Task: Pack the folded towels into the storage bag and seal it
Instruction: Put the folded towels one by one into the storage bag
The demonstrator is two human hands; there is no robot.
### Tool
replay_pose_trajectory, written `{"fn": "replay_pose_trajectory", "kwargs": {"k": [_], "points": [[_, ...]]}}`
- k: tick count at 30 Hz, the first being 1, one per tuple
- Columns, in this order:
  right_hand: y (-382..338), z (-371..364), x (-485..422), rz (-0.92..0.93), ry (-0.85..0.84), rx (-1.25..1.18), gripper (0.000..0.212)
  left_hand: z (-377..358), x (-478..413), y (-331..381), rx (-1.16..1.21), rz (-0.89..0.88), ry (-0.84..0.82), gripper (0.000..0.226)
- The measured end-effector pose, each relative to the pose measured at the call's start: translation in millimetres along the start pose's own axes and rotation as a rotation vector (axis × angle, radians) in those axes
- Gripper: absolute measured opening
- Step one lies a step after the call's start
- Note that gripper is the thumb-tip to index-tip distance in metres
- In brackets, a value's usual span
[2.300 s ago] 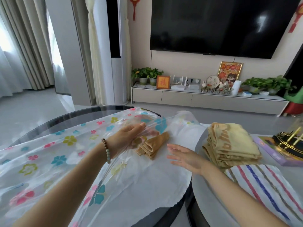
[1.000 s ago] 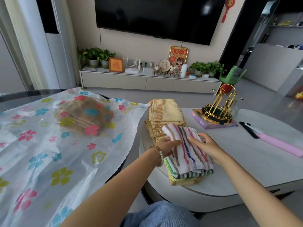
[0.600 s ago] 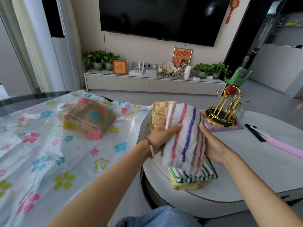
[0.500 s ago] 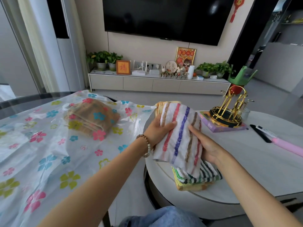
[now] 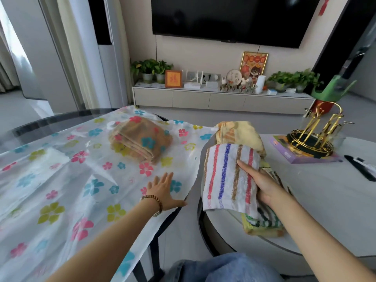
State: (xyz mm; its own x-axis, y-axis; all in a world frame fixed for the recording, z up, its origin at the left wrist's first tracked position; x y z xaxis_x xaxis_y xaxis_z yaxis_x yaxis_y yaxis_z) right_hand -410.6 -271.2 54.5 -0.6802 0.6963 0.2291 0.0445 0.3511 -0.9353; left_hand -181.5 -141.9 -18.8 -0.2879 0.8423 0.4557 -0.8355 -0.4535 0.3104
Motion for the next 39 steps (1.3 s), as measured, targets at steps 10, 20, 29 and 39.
{"fn": "replay_pose_trajectory", "kwargs": {"k": [10,20,29,39], "points": [[25,-22,-6,-0.064,-0.063,0.001,0.089,-21,6,-38,-0.020,-0.088,0.172,0.108],[49,-72,3,-0.160,-0.264,-0.012,0.083,22,29,-100,0.456,-0.006,0.243,0.056],[61,-169,-61,-0.132,-0.333,-0.083,0.055,152,67,-93,1.010,-0.290,0.211,0.049],[87,-210,-98,0.328,-0.170,1.259,0.088,186,72,-109,0.985,-0.374,0.258,0.042]]}}
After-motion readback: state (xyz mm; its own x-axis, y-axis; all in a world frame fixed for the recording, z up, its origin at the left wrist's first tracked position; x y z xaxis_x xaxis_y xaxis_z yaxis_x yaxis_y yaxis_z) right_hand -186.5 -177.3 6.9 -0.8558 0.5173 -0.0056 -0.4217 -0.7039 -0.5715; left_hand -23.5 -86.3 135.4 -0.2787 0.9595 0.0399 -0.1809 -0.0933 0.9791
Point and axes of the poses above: each hand's wrist, its own x-axis away from the middle knuckle, its own z-axis out of the back of the hand, y = z × x, the point moved 5 cm from there along -x, towards the middle knuckle, and after that the axes turned 13 degrees about -y, right-handed, at the moved point
